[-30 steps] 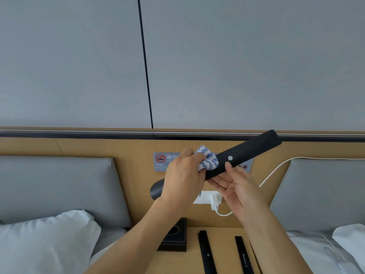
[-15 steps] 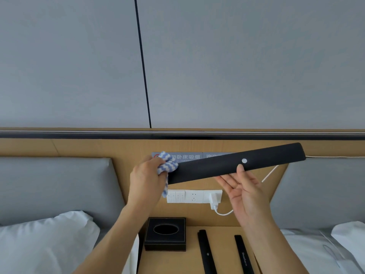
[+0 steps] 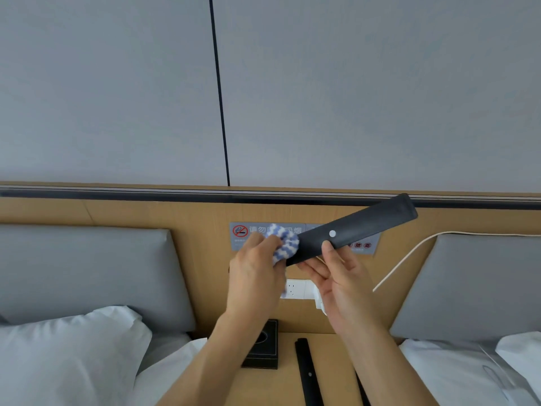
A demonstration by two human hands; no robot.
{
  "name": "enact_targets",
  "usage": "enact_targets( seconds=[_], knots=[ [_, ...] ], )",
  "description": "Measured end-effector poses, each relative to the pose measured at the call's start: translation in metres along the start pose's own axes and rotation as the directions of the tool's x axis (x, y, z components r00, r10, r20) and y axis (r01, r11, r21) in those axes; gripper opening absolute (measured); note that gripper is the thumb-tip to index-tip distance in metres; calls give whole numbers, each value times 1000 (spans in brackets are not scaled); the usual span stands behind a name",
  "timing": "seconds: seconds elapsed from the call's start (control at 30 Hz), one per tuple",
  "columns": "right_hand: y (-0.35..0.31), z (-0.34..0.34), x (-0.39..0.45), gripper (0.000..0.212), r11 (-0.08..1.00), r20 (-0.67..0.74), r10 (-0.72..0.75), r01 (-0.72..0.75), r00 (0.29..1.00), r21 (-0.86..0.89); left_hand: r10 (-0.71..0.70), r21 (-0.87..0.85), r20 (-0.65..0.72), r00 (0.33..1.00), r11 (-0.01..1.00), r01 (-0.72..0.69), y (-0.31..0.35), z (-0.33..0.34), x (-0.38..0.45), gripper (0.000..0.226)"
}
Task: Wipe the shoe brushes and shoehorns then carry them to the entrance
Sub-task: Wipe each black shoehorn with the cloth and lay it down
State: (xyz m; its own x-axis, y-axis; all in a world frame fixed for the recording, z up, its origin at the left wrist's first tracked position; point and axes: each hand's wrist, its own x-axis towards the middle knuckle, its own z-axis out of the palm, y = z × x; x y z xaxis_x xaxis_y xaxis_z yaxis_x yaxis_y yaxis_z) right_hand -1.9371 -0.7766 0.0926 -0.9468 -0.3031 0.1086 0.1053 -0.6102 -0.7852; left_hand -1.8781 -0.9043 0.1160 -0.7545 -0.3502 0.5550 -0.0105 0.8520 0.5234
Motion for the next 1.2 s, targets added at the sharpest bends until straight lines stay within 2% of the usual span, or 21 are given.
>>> enact_targets(
  seconds=[0.2, 0.37, 0.53, 0.7, 0.8, 0.93, 1.2],
  knots=[
    [-2, -12, 1, 27, 990, 82, 16, -4, 997, -140, 138, -174, 31, 990, 976, -131, 11, 1, 6, 11],
    [-8, -31, -4, 32, 980, 165, 51, -18, 985, -197, 130, -323, 91, 987, 942, -94, 6, 4, 7, 27],
    [-7, -56, -14, 36, 932, 113, 75, -29, 991, -360, 125, -367, 196, 972, 929, -46, 3, 22, -7, 27],
    [-2, -77, -28, 47, 894, 57, 114, -77, 992, -442, 116, -353, 307, 945, 936, 0, 1, 40, -24, 34],
    [6, -90, -37, 54, 832, -17, 98, -92, 995, -547, 99, -335, 365, 926, 942, 31, -3, 51, -35, 35],
    [17, -110, -50, 52, 758, -59, 116, -126, 992, -640, 61, -288, 409, 910, 955, 65, -12, 66, -52, 34],
    [55, -162, -71, 41, 480, -158, 199, -237, 967, -845, -113, -205, 461, 880, 952, 229, -41, 101, -88, 24]
  ],
)
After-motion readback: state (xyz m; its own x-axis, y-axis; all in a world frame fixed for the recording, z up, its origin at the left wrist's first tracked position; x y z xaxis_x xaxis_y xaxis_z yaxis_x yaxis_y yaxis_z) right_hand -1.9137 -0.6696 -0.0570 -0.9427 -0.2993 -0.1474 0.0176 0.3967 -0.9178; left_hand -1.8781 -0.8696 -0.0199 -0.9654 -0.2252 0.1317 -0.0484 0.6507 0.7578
